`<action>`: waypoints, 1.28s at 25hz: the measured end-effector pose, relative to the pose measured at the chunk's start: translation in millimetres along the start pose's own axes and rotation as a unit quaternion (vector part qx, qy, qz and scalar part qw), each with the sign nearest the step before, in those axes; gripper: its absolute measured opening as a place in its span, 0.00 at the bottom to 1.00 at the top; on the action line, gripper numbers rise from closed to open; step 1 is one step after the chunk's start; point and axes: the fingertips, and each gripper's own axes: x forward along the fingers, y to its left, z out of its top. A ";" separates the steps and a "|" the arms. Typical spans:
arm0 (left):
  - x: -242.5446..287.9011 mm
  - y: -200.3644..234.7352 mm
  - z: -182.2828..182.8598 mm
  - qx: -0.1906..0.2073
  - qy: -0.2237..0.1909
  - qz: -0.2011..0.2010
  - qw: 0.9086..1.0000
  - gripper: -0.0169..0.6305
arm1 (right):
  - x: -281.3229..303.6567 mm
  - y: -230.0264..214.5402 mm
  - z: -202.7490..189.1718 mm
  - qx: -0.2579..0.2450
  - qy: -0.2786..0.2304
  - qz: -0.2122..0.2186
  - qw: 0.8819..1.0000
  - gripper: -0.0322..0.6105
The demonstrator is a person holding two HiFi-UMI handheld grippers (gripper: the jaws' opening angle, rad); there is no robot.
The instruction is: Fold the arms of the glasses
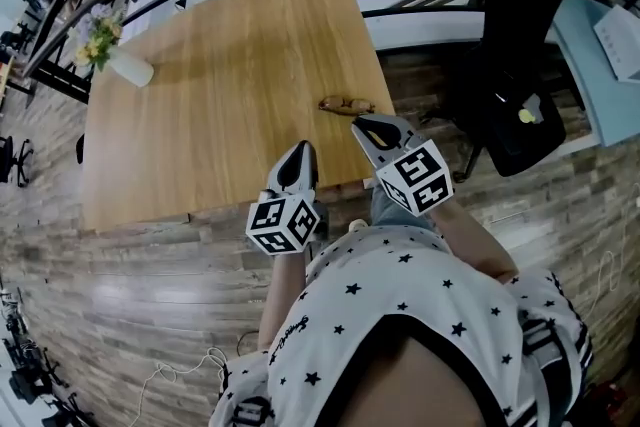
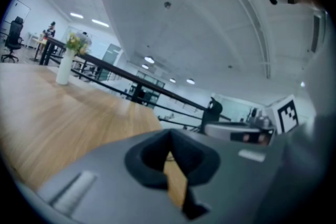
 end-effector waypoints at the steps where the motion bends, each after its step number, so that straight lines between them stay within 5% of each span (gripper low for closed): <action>1: -0.7 0.1 -1.4 0.001 0.001 0.000 1.000 0.04 | -0.7 -0.2 -1.5 0.001 0.000 -0.002 1.000 0.09; 32: 4.2 0.3 -5.9 -0.005 0.011 -0.004 1.000 0.04 | -1.8 0.6 -3.7 0.022 0.006 0.021 1.000 0.08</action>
